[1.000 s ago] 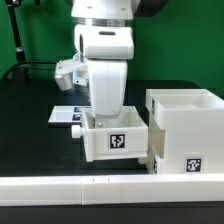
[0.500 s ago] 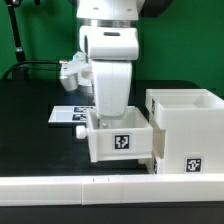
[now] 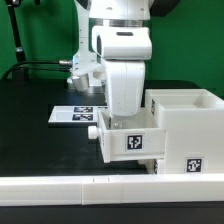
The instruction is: Assemble drawer
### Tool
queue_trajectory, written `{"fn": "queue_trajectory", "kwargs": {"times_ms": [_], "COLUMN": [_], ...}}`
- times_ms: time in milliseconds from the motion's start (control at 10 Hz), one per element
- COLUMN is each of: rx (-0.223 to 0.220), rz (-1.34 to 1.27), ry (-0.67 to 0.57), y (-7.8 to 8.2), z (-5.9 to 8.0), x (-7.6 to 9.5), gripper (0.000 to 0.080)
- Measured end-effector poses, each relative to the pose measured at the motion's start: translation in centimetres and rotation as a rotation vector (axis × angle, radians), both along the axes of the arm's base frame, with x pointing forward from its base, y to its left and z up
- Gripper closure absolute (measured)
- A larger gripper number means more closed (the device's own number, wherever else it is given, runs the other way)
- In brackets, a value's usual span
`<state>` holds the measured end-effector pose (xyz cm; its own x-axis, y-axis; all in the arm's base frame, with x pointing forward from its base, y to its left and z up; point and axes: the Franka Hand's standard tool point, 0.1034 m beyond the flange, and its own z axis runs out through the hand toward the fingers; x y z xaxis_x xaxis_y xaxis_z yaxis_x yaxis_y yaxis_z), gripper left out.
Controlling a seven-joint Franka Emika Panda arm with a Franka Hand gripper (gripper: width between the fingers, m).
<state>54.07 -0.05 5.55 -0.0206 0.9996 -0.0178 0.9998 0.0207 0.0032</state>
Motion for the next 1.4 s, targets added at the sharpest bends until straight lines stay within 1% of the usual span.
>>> {"fn": "queue_trajectory", "kwargs": {"times_ms": [500, 1000, 1300, 1400], "rx": [0.001, 0.001, 0.002, -0.002], "rz": [-0.029, -0.031, -0.050, -0.059], "ry": [0.000, 0.000, -0.003, 0.013], "y": [0.35, 0.25, 0.92, 0.91], "z": [-0.07, -0.06, 0.02, -0.03], "x": [0.00, 0.00, 0.25, 0.28], "gripper": [0.0757, 0.0757, 0.0757, 0.0757]}}
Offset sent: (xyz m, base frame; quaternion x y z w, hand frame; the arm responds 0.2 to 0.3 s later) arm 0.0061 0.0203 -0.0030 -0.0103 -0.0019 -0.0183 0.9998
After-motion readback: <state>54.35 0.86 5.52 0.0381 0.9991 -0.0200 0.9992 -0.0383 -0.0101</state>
